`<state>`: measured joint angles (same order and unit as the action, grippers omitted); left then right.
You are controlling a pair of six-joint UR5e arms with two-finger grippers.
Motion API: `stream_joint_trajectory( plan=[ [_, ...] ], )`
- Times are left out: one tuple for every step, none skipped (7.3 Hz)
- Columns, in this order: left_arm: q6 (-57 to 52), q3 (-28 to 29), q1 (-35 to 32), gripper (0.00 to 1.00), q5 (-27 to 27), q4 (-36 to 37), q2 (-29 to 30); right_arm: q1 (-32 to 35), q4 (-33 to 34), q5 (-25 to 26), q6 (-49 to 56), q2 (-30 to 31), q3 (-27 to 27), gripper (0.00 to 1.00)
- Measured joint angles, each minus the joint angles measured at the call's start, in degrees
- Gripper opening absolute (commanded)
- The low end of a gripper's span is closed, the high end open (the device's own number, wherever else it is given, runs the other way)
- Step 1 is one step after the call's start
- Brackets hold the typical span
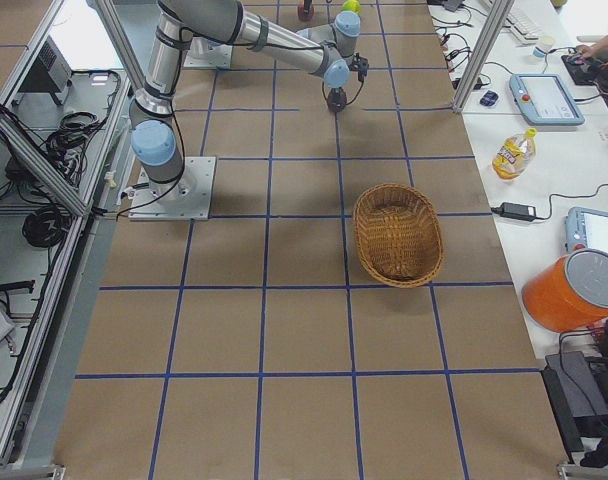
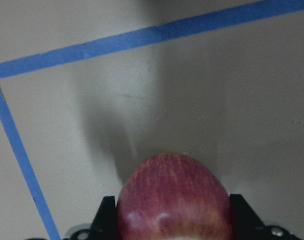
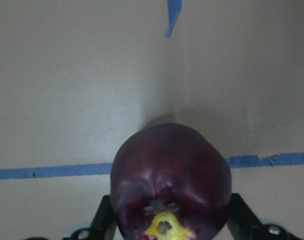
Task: Put all apples into basket
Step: 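Carry the purple apple to the basket while the left carries the red apple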
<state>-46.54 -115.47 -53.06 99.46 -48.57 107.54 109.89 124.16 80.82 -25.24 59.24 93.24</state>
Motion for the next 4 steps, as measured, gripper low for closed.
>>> stream_joint_trajectory(
  plan=[
    [2.54, 0.56, -1.73, 0.39, -0.19, -1.34, -1.14, -0.02, 0.06, -1.13, 0.03, -0.07, -0.02, 0.0],
    [6.51, 1.65, -4.37, 0.38, -0.52, -4.32, -2.53, -0.24, -0.04, -1.64, 0.09, 0.21, -0.34, 0.0],
    [12.12, 3.52, -7.49, 0.38, -0.81, -8.89, -3.85, -0.88, -1.25, -1.77, 0.24, 1.32, -1.61, 0.0],
    [19.46, 5.62, -11.06, 0.38, -2.05, -13.6, -4.94, -2.38, -4.13, -1.61, 0.7, 2.55, -4.08, 0.0]
  ],
)
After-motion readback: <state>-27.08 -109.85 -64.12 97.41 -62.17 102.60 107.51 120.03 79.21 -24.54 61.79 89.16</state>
